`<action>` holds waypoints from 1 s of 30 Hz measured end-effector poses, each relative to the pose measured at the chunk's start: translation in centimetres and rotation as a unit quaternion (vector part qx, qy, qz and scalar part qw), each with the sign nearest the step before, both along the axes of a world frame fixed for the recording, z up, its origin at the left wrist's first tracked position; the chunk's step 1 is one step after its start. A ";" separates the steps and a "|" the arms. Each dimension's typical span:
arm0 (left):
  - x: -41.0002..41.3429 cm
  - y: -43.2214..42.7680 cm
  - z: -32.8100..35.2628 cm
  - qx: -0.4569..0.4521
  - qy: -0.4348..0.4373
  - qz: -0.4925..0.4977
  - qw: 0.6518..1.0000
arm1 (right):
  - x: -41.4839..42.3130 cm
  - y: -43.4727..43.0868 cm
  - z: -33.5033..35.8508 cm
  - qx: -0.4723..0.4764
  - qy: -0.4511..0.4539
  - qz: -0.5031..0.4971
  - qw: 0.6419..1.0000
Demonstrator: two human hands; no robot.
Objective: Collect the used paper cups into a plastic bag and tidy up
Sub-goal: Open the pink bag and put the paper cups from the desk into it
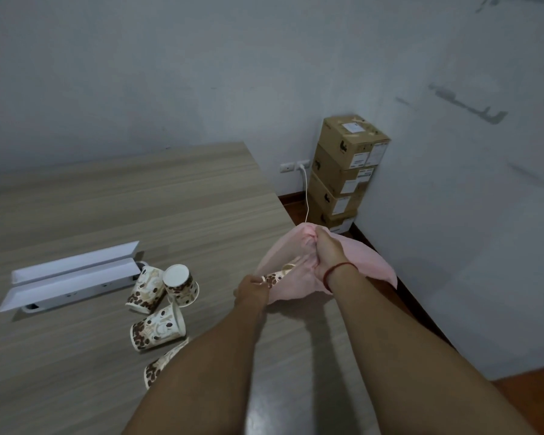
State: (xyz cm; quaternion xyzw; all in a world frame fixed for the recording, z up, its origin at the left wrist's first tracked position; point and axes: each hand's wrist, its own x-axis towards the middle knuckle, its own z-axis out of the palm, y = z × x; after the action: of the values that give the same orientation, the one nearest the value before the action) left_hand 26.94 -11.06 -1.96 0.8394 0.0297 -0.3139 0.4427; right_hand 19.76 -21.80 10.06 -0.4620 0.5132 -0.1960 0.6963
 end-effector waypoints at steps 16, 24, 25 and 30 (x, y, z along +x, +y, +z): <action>1.9 -3.6 10.0 -0.170 0.149 0.007 0.974 | -1.6 -2.1 2.5 -0.275 0.203 0.069 0.937; 2.2 -6.4 16.7 -0.047 -0.251 -0.146 0.956 | -2.6 -5.2 7.7 -0.402 0.337 0.213 0.824; 2.1 -5.4 15.4 0.041 -0.193 -0.206 0.958 | -3.0 -5.3 7.0 -0.356 0.401 0.288 0.794; 2.6 -4.5 17.7 0.029 -0.222 -0.115 0.968 | -2.9 -5.6 7.6 -0.398 0.324 0.161 0.843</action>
State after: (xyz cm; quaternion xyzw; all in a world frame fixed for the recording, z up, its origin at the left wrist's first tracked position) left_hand 29.50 -15.60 15.73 0.8982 -0.1569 -0.1674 0.3749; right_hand 16.88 -27.36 17.61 -0.8123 0.5064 -0.1077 0.2686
